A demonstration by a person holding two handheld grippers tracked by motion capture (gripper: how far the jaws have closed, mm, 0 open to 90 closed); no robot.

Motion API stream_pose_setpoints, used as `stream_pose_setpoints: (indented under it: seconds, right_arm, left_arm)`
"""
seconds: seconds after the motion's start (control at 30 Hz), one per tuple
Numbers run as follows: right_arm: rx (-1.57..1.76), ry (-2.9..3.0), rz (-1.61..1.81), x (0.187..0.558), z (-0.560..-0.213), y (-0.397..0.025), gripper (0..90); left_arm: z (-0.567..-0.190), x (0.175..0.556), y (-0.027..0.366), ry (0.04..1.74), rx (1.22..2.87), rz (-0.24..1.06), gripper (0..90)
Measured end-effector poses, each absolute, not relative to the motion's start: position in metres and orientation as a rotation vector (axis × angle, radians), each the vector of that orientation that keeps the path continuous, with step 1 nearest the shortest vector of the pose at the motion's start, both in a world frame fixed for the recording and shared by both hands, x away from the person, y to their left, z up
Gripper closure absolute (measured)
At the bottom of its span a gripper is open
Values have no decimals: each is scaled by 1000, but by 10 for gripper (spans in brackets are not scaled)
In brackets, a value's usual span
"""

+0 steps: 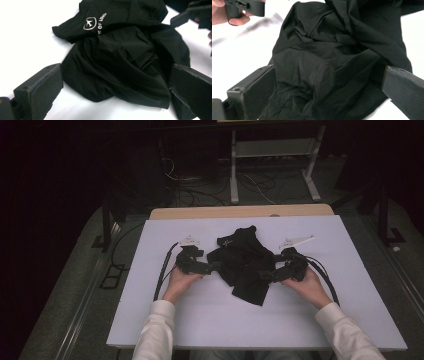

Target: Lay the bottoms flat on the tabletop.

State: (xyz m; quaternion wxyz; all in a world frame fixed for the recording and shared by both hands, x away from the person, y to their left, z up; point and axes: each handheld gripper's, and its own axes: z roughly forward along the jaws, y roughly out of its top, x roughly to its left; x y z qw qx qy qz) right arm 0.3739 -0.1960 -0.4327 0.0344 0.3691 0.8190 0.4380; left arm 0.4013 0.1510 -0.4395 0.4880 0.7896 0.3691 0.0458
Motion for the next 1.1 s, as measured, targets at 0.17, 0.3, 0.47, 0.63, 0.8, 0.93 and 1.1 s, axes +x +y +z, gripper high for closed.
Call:
stream_pose_setpoints:
  seconds: [0.17, 0.3, 0.47, 0.63, 0.8, 0.93, 1.1]
  right_arm:
    - [1144, 2516, 1369, 368, -435, -193, 0]
    - [1128, 2530, 1345, 363, -440, -193, 39]
    - [1158, 2560, 1335, 363, -449, -194, 146]
    - [1121, 2601, 1280, 361, -455, -185, 299]
    - [1091, 2584, 1253, 358, -458, -176, 532]
    - [1126, 2583, 1243, 360, -458, -175, 736]
    - [1189, 2598, 1299, 365, -457, -179, 863]
  left_arm:
    - [-453, 400, 144, 919, 1983, 84, 0]
    - [-458, 399, 136, 906, 2022, 74, 0]
    - [-462, 397, 126, 884, 2075, 64, 0]
    - [-462, 398, 127, 899, 2072, 58, 30]
    - [-460, 395, 125, 865, 2089, 75, 194]
    - [-461, 392, 115, 811, 2105, 82, 347]
    - [-460, 394, 108, 839, 2117, 110, 637]
